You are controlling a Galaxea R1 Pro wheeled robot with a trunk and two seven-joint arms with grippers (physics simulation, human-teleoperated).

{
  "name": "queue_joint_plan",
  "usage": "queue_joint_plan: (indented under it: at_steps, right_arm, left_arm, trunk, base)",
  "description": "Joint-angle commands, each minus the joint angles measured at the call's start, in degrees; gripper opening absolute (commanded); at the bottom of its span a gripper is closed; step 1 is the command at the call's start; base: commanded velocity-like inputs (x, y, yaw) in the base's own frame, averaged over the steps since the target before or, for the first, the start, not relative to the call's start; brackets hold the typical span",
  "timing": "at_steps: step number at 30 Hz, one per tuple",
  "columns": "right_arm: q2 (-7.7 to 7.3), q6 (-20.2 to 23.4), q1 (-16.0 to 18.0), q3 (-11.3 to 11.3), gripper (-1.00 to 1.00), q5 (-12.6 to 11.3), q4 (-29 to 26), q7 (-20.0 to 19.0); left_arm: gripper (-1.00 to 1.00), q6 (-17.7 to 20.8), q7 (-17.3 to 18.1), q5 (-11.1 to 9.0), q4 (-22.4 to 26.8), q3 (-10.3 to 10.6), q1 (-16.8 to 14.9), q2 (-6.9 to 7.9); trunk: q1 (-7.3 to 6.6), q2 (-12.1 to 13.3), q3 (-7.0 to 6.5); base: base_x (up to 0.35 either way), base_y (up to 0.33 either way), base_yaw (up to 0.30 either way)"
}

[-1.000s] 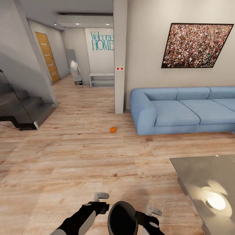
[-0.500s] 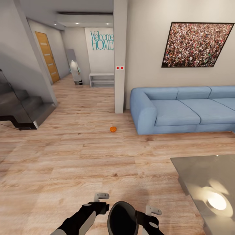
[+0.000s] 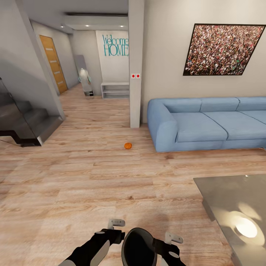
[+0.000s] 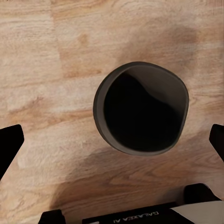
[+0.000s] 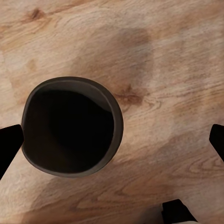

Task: Place each of the two pumpkins and all three candles from the living room inside a cabinet in the living room (use any cabinet), then make sure every cabinet is closed, and position the cauldron so it is next to a table in the living room.

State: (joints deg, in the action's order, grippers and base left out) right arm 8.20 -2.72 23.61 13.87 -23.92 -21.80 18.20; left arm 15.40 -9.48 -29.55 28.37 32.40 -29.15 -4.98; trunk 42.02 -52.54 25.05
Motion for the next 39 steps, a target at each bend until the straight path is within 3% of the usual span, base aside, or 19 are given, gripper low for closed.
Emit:
queue_joint_plan:
  at_steps: [1, 39]
  right_arm:
    - [-0.03, -0.3, 0.1, 0.5, 1.00, -0.6, 0.0, 0.3]
    - [-0.03, -0.4, 0.0, 2.0, 1.00, -0.7, 0.1, 0.4]
  left_arm:
    - [1.00, 0.2, -0.5, -0.6, 0.1, 0.7, 0.0, 0.06]
    - [1.00, -0.1, -0.4, -0.6, -0.4, 1.6, 0.0, 0.04]
  trunk:
    - [0.23, -0.5, 0.25]
    - [8.58, -15.7, 7.07]
  base:
    - [0.000, 0.000, 0.000]
    - [0.000, 0.000, 0.000]
